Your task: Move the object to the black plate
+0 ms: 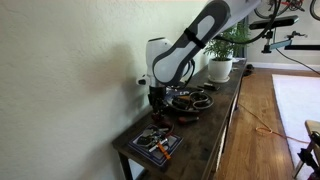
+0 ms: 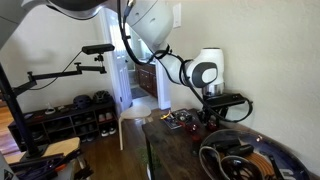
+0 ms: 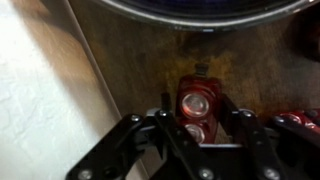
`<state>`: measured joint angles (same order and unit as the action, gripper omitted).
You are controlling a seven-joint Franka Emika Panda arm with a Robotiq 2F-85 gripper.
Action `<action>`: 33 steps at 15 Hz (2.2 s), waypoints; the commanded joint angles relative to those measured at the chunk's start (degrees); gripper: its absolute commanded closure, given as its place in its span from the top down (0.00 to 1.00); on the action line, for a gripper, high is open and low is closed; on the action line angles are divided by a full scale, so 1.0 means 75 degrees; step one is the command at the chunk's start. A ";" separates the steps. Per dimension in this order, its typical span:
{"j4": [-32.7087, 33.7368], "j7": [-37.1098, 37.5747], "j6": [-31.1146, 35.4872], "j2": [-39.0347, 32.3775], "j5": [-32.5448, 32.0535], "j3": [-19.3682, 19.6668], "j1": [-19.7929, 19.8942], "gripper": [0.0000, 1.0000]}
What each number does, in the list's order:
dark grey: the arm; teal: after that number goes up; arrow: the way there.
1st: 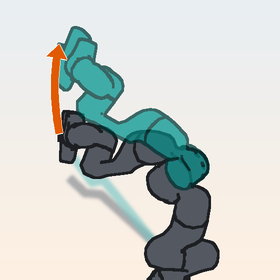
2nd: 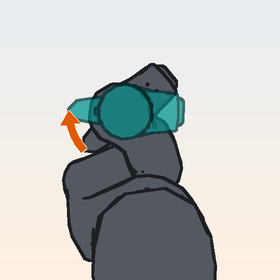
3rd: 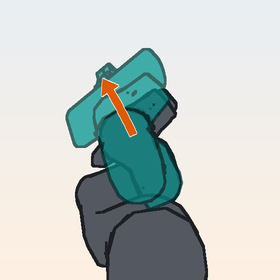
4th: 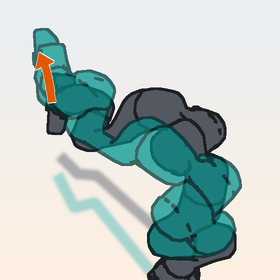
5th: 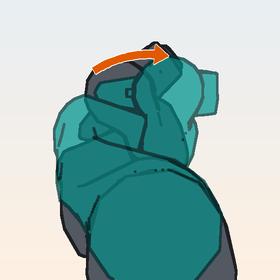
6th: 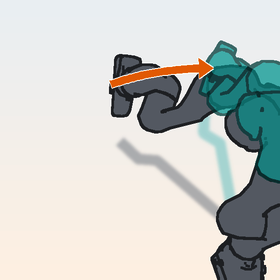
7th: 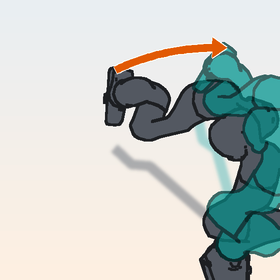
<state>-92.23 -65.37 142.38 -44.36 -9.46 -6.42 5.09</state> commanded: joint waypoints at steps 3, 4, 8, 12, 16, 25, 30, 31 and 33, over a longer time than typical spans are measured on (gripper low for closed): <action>-0.0683 -0.0113 0.0221 0.0616 0.0194 -0.0126 0.0265 0.17; -0.0845 -0.0097 0.0288 0.0782 0.0169 -0.0119 0.0261 0.17; -0.1522 0.0021 0.0578 0.1586 0.0115 -0.0056 0.0228 0.17; -0.1941 0.0513 0.0476 0.2300 0.0036 0.0278 0.0121 0.17; -0.2025 0.1212 0.0331 0.2543 -0.0078 0.0742 0.0115 0.17; -0.1724 0.2529 0.0378 0.2152 -0.0180 0.1471 0.0441 0.17; -0.1554 0.2767 0.0512 0.1777 -0.0102 0.1468 0.0721 0.17; -0.1500 0.2804 0.0521 0.1686 -0.0087 0.1458 0.0765 0.17; -0.1389 0.2893 0.0527 0.1493 -0.0124 0.1463 0.0806 0.17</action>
<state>-103.77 -45.87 144.52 -31.39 -9.67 4.96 10.15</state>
